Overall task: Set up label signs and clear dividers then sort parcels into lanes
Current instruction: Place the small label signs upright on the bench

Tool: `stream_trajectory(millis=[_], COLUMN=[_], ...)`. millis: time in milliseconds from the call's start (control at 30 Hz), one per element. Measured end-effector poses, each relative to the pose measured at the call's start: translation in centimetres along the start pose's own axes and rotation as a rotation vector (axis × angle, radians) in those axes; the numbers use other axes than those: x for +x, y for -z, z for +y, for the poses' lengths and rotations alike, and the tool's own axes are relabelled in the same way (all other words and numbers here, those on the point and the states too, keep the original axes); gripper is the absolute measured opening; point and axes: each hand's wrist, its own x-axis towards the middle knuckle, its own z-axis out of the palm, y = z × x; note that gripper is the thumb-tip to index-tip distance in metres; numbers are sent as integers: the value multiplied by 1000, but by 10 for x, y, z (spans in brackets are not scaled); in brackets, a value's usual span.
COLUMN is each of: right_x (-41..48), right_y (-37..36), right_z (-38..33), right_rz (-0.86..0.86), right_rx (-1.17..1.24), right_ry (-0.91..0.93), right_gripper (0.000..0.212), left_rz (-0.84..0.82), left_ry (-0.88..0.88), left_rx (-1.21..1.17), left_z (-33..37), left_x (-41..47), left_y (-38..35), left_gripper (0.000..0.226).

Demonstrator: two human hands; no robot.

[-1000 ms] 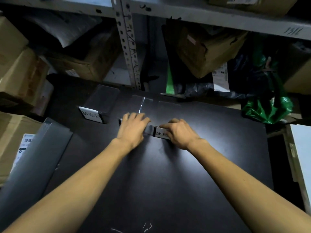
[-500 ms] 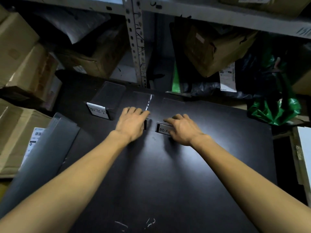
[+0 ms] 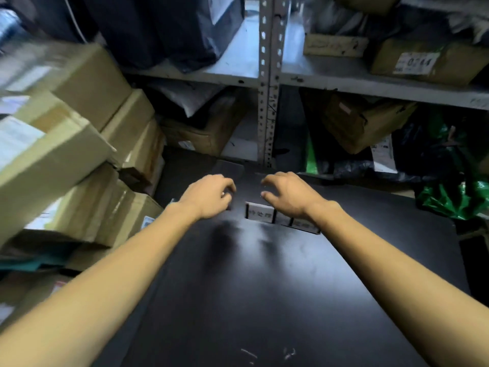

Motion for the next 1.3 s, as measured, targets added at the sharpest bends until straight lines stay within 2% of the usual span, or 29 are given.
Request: stream_trajectory(millis=[200, 433, 533, 733, 1000, 1033, 1167, 1300], right_x=[34, 100, 114, 116, 91, 85, 54, 8], right_y=[-5, -70, -104, -129, -81, -70, -21, 21], right_z=[-44, -62, -65, -64, -70, -70, -64, -54], right_rz=[-6, 15, -34, 139, 193, 202, 242, 254], right_rx=[31, 67, -33, -76, 29, 60, 182, 258], right_ry=[-37, -160, -191, -168, -108, -112, -97, -89], right_gripper=[40, 49, 36, 17, 10, 6, 22, 19], left_rz=[-29, -29, -64, -51, -23, 0, 102, 101], left_ry=[55, 27, -31, 37, 48, 37, -28, -74], left_rx=[-69, -205, -198, -267, -376, -399, -488, -698], left_z=[-56, -102, -112, -130, -116, -112, -93, -58], left_x=[0, 26, 36, 46, 40, 38, 31, 18], left_y=[22, -17, -35, -50, -31, -24, 9, 35], left_gripper=[29, 29, 33, 36, 48, 47, 31, 25])
